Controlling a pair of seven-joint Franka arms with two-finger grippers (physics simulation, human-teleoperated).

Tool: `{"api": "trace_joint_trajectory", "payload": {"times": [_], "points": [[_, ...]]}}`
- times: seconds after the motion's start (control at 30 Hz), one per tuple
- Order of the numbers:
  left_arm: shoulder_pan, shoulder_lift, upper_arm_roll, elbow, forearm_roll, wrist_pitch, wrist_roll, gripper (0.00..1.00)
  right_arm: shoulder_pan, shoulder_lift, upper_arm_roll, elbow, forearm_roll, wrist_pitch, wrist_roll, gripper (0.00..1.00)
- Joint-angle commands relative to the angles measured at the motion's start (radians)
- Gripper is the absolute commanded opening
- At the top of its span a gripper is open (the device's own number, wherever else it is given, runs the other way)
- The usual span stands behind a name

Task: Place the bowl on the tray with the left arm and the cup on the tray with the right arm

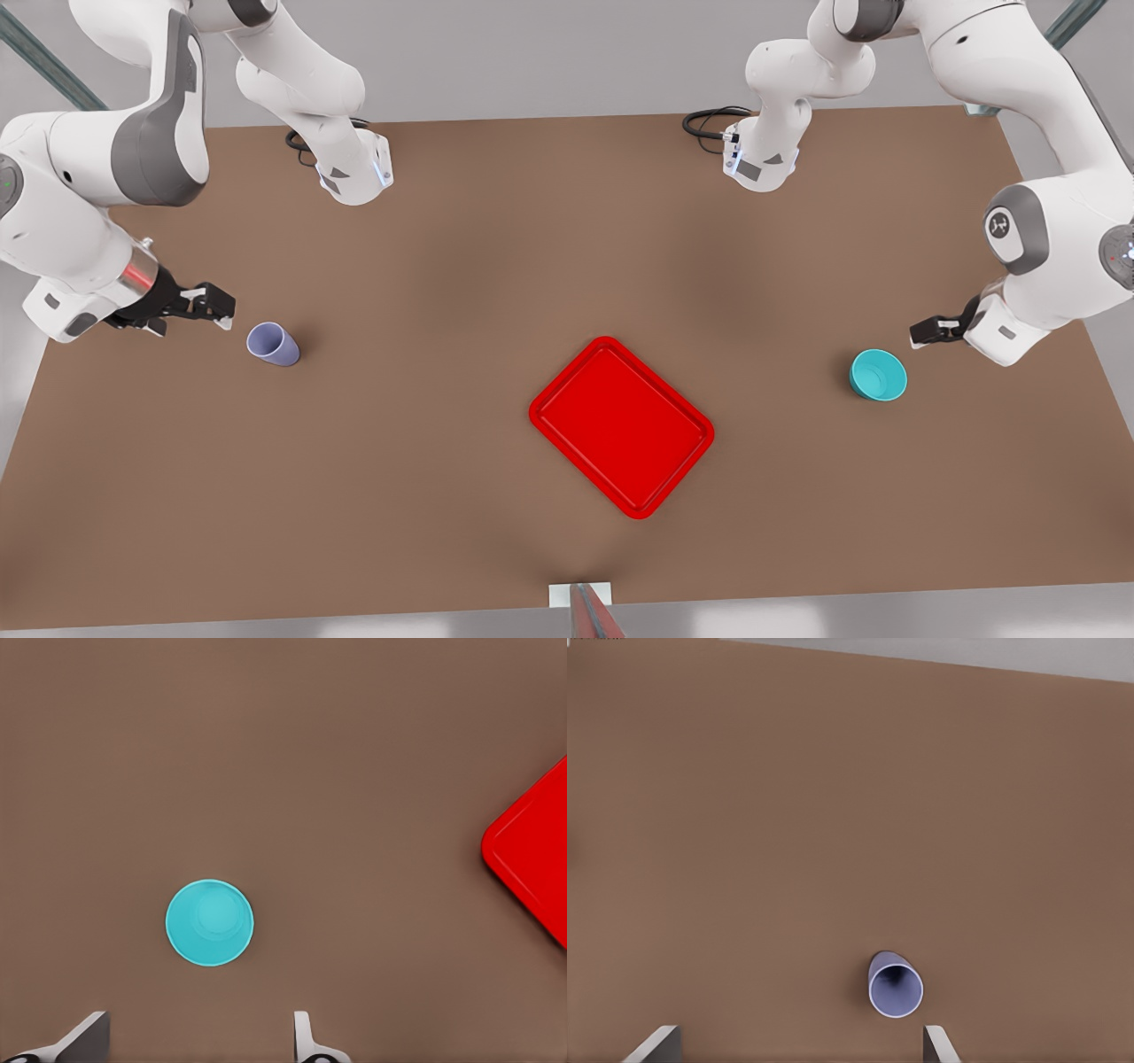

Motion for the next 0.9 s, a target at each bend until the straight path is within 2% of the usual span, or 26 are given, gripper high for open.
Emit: {"api": "trace_joint_trajectory", "payload": {"times": [0.0, 0.07, 0.1, 0.2, 0.27, 0.37, 0.4, 0.5, 0.53, 0.87], "points": [[0.000, 0.000, 0.000, 0.002, -0.001, 0.000, 0.000, 1.00, -0.024, 0.000, 0.000, 0.000, 0.002, -0.001, -0.001, 1.00], [0.003, 0.001, 0.000, 0.000, -0.001, 0.000, 0.000, 1.00, -0.026, 0.003, 0.000, -0.002, 0.001, 0.000, -0.001, 1.00], [0.032, 0.017, 0.000, 0.000, -0.029, -0.002, 0.005, 1.00, -0.028, 0.053, 0.000, -0.002, 0.001, 0.000, -0.001, 1.00], [0.172, 0.155, 0.005, -0.003, -0.183, -0.003, 0.139, 1.00, -0.038, 0.205, -0.012, 0.054, -0.001, 0.062, 0.004, 1.00], [0.244, 0.218, 0.005, -0.003, -0.287, 0.020, 0.244, 1.00, -0.097, 0.209, -0.012, 0.068, -0.001, 0.063, -0.002, 1.00], [0.321, 0.325, 0.006, -0.008, -0.413, 0.075, 0.443, 1.00, -0.098, 0.212, -0.012, 0.068, -0.004, 0.063, -0.001, 1.00], [0.336, 0.350, 0.006, -0.014, -0.418, 0.121, 0.534, 1.00, -0.095, 0.212, -0.012, 0.068, -0.074, 0.065, -0.004, 1.00], [0.333, 0.356, 0.005, -0.181, -0.536, 0.394, 0.713, 1.00, -0.097, 0.212, -0.010, 0.068, -0.071, 0.065, -0.002, 1.00], [0.330, 0.367, 0.005, -0.186, -0.539, 0.420, 0.733, 1.00, -0.095, 0.212, -0.010, 0.068, -0.075, 0.065, -0.002, 1.00], [0.270, 0.374, 0.003, -0.273, -0.677, 0.448, 0.741, 1.00, -0.103, 0.219, -0.010, 0.071, -0.073, 0.086, -0.002, 1.00]]}}
